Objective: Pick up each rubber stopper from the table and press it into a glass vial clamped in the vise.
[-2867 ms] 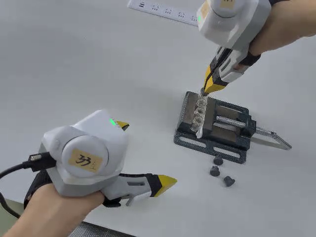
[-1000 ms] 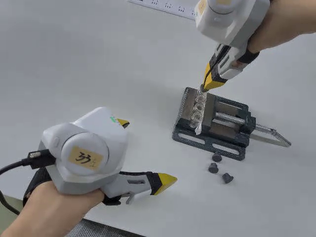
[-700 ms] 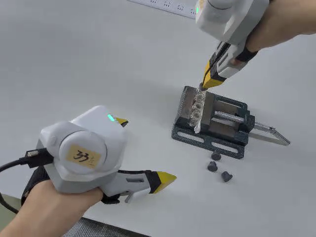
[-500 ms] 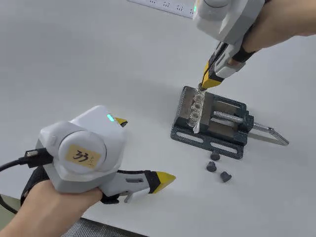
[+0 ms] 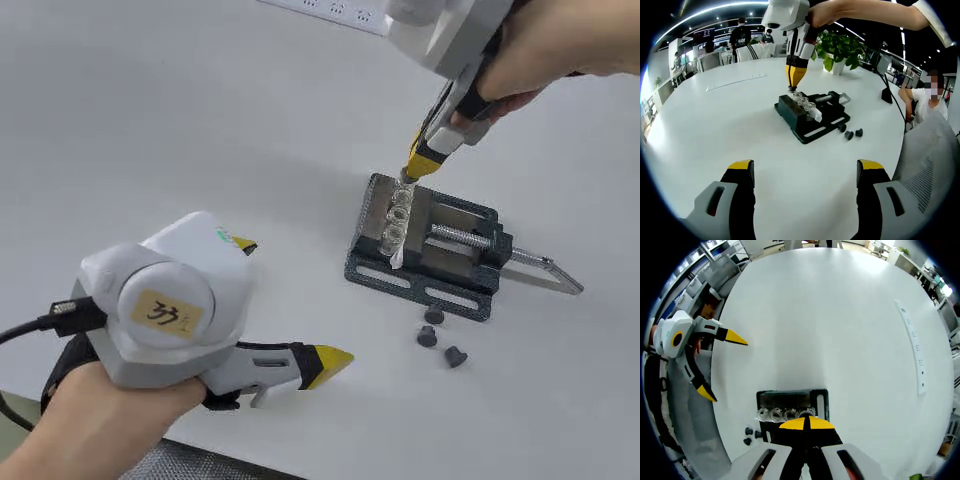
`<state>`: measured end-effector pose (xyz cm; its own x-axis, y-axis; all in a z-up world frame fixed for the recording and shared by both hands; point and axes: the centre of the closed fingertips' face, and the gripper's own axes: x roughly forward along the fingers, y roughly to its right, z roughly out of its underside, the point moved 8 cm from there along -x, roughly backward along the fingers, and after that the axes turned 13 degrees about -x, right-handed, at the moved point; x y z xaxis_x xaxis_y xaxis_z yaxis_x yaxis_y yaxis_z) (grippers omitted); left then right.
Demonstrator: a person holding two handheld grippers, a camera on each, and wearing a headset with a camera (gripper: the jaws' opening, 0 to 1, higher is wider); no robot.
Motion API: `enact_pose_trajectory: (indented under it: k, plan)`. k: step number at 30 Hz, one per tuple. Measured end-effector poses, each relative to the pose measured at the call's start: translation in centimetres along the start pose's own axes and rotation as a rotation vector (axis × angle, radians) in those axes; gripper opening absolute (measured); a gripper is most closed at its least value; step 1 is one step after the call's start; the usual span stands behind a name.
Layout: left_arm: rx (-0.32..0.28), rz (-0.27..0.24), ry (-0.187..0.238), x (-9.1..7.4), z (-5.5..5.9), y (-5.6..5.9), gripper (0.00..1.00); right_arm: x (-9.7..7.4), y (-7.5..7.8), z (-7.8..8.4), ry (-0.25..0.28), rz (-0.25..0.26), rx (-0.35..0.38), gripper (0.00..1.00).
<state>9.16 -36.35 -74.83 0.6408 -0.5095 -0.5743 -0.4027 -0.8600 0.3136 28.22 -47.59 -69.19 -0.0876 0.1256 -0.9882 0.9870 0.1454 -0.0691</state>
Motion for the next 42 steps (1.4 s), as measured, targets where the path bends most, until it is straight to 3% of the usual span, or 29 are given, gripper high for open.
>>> enact_pose_trajectory:
  k: [7,8,10,12,20,25,33,42]
  plan:
    - [0.004,0.001,0.003,0.0,-0.1,0.0,0.83,0.0,0.3,0.1,0.034,-0.007,-0.018,0.0]
    - [0.004,0.0,0.005,-0.1,-0.2,0.0,0.83,-0.1,0.1,0.1,0.026,-0.013,-0.053,0.0]
    - [0.004,0.0,0.005,-0.1,-0.2,0.0,0.83,0.0,0.1,-0.1,0.02,-0.016,-0.047,0.0]
    - [0.007,-0.003,0.009,-0.1,-0.3,-0.1,0.83,-0.1,-0.1,-0.2,-0.005,-0.013,-0.107,0.0]
    - [0.005,-0.019,0.022,-0.4,-0.6,-0.5,0.83,-0.2,0.1,0.0,0.01,-0.021,-0.123,0.0]
    - [0.005,-0.024,0.026,-0.7,-0.7,-0.7,0.83,-0.4,-0.6,0.2,0.032,-0.006,-0.134,0.0]
    - [0.008,-0.028,0.033,-0.9,-0.9,-0.8,0.83,-0.3,0.1,0.5,0.067,-0.014,-0.133,0.0]
    - [0.01,-0.028,0.035,-1.1,-1.1,-0.7,0.83,-0.1,0.3,0.3,0.064,-0.016,-0.146,0.0]
